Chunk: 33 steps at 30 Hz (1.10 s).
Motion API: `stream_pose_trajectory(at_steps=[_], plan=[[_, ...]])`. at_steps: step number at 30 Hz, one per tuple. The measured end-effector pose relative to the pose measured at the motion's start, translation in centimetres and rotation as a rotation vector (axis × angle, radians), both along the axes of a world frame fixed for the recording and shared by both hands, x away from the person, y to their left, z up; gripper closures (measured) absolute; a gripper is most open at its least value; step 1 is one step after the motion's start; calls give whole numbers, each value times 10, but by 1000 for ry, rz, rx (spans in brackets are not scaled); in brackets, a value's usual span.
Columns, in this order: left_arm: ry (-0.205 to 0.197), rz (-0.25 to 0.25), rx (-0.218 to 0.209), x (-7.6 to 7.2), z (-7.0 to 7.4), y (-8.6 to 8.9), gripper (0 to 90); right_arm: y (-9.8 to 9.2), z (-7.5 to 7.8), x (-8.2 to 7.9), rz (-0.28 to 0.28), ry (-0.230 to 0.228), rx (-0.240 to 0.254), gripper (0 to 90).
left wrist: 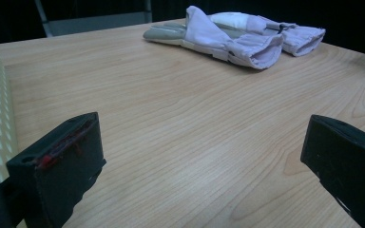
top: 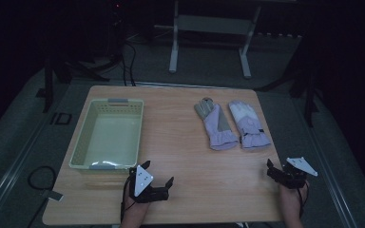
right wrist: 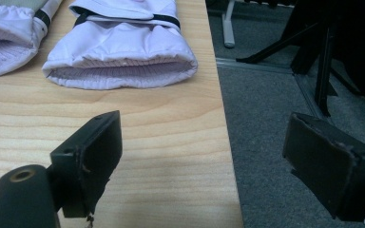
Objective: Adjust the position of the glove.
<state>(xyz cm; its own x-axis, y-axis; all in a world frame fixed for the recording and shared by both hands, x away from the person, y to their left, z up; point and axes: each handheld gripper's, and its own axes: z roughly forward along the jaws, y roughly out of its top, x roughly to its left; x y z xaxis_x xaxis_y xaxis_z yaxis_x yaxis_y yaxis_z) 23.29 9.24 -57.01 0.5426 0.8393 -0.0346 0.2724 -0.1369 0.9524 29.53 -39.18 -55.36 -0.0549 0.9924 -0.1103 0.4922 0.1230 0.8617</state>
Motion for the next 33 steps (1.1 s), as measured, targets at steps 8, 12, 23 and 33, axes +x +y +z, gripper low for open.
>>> stream_pose_trajectory(at_steps=[8, 12, 23, 33], plan=[[-5, -15, 16, 0, 0, -2, 3, 2, 0, -1, 23, 21, -2, 120], [-4, -16, 16, 0, 0, -2, 3, 3, 8, -1, 29, 11, -7, 119], [-7, -18, 16, 0, 0, -2, 3, 5, 49, 5, 45, -15, 20, 117], [-6, -19, 14, 0, 0, -1, 2, 4, 75, 14, 31, -13, 39, 133]])
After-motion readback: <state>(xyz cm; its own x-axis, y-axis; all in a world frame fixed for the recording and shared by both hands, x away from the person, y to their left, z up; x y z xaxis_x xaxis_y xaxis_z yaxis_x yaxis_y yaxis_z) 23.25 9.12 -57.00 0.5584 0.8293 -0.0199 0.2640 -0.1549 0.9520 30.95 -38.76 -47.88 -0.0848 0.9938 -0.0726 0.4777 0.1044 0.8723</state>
